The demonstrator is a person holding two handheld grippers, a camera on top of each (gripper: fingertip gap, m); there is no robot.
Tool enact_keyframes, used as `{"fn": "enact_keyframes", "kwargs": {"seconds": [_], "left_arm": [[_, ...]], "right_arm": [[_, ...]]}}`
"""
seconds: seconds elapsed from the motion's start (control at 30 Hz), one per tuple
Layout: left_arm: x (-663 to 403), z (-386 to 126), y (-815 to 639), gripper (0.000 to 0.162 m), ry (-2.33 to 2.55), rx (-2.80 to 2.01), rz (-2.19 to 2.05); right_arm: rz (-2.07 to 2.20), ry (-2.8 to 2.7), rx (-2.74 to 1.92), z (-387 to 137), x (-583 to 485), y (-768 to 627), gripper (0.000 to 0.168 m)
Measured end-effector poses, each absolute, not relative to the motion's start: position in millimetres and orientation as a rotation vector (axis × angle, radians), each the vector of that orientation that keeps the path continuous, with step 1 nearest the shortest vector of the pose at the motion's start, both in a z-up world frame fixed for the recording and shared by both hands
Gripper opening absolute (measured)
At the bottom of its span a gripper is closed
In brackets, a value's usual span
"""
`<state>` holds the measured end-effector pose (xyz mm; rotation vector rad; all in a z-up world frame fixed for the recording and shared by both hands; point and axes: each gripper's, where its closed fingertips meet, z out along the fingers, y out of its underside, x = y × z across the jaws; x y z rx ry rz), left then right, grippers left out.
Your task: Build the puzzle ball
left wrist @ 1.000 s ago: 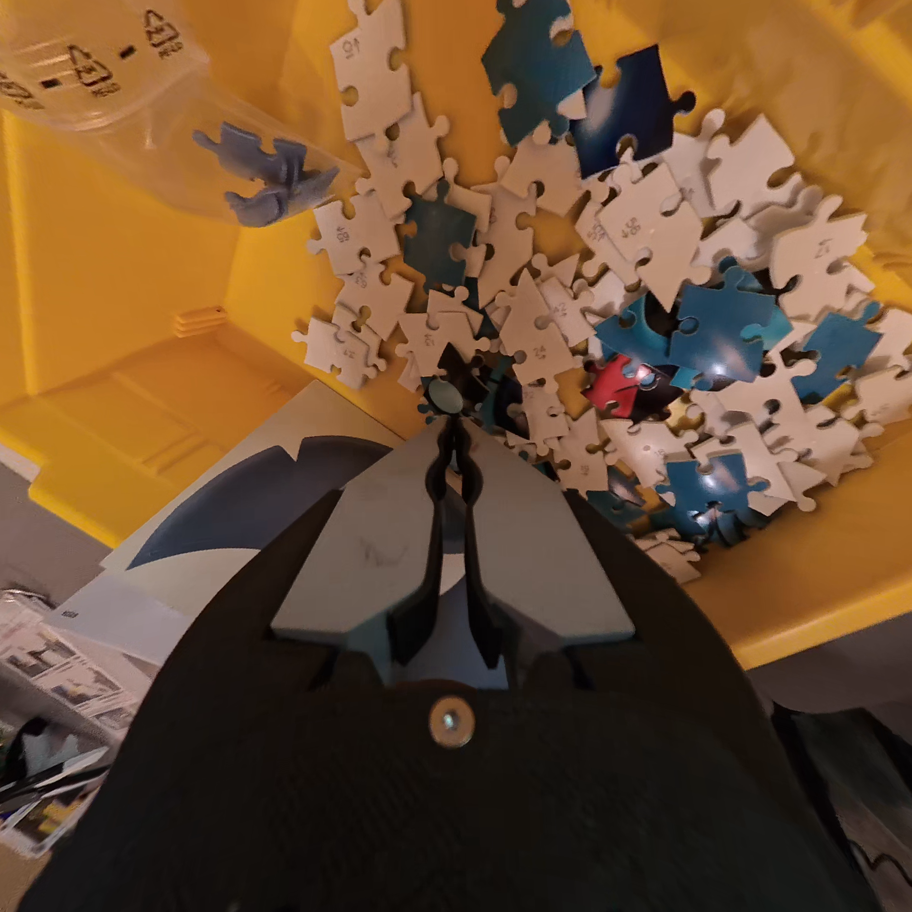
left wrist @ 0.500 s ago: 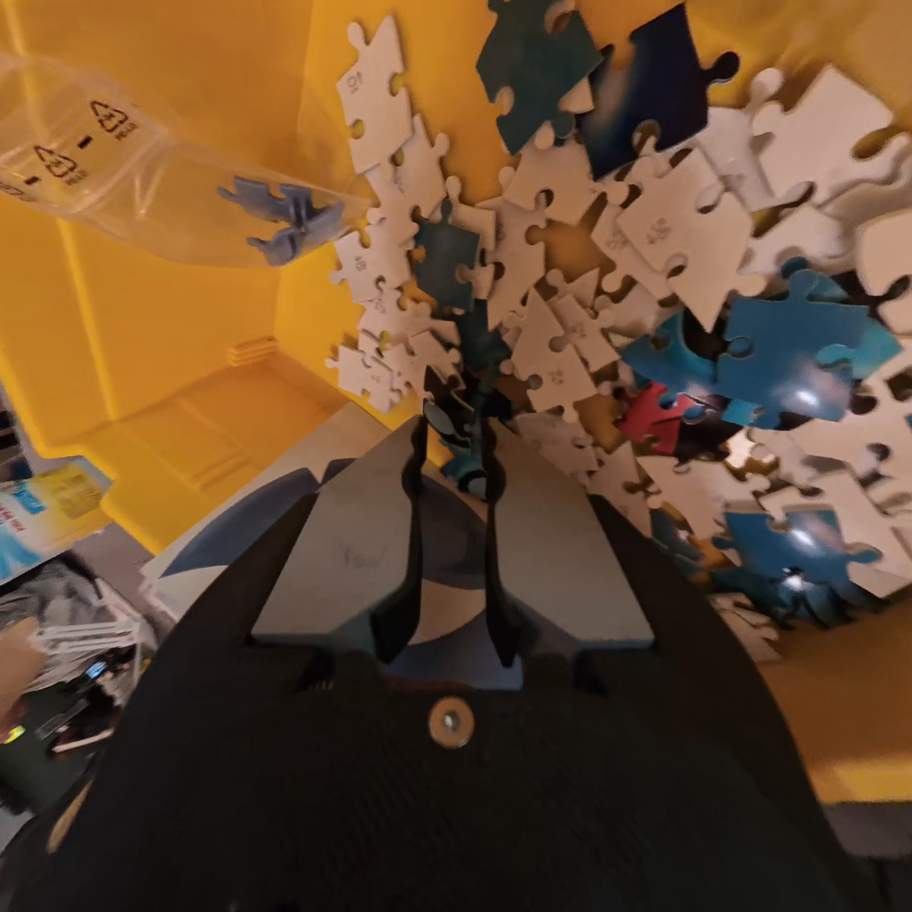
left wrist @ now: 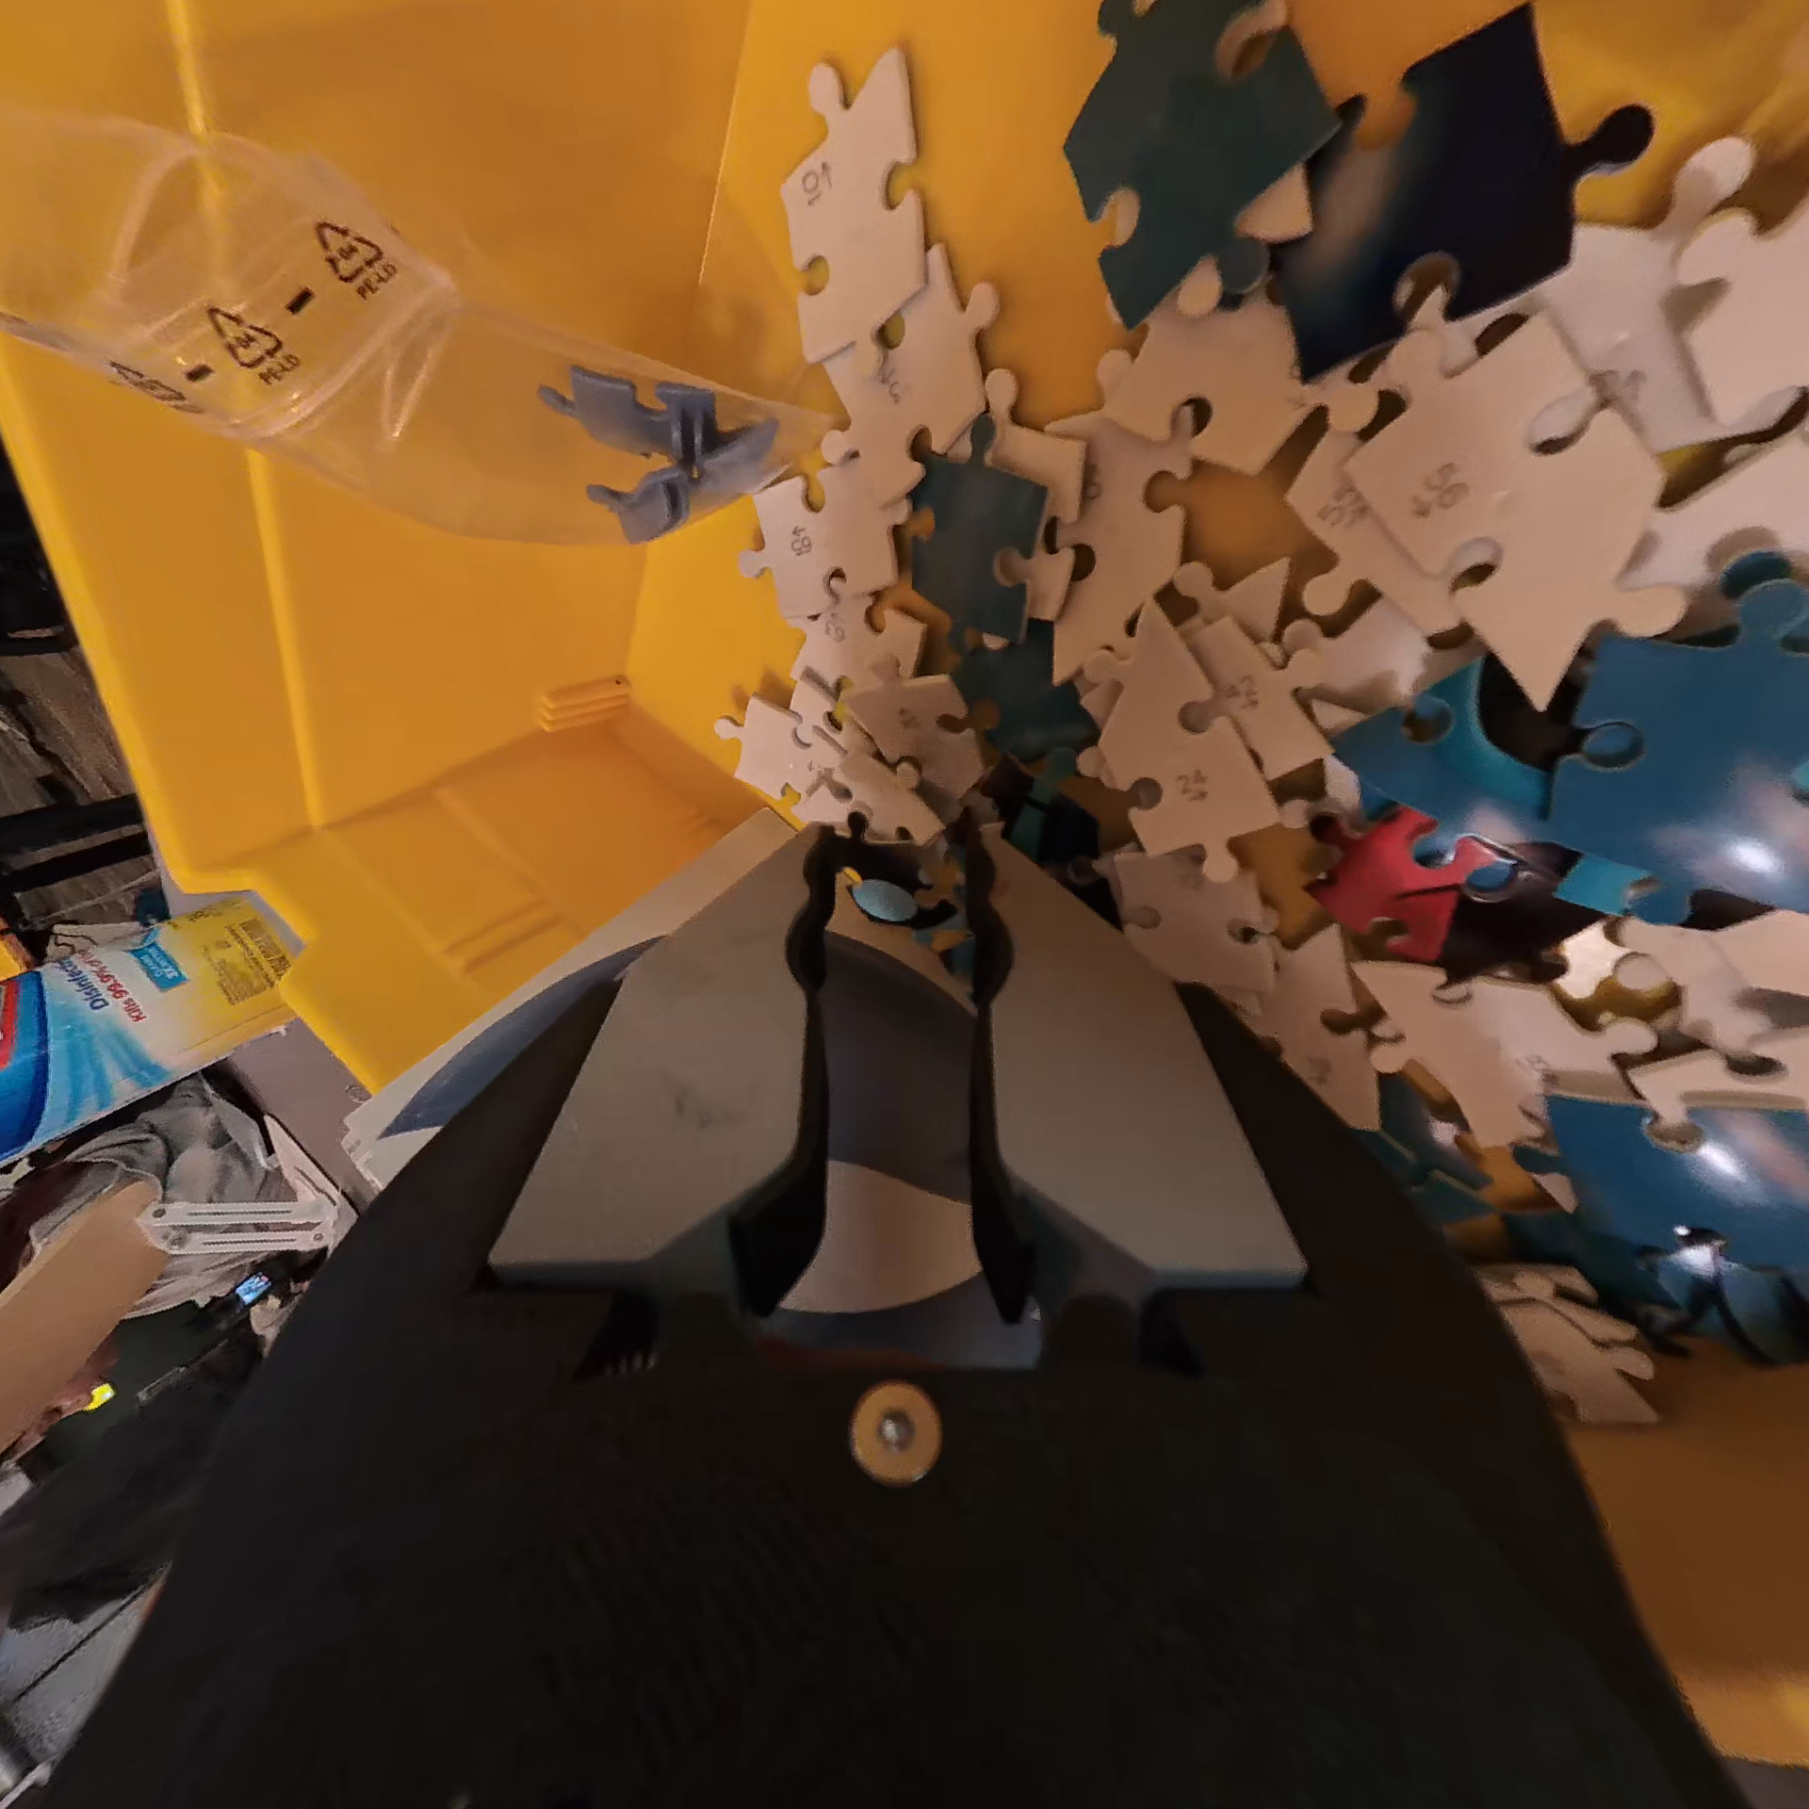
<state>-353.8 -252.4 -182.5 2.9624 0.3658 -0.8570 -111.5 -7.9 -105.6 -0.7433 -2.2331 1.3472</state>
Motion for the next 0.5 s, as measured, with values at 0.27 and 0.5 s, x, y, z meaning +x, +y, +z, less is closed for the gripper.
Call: {"fn": "enact_keyframes", "kwargs": {"seconds": [0.27, 0.5], "left_arm": [[-358, -187, -270, 0.027, 0.527, 2.875, -0.789], [-359, -196, -277, 0.025, 0.846, 2.831, -0.517]], "right_arm": [[1.345, -2.236, -0.743, -107, -111, -8, 0.050], [1.342, -2.237, -0.737, -106, -110, -9, 0.050]]}}
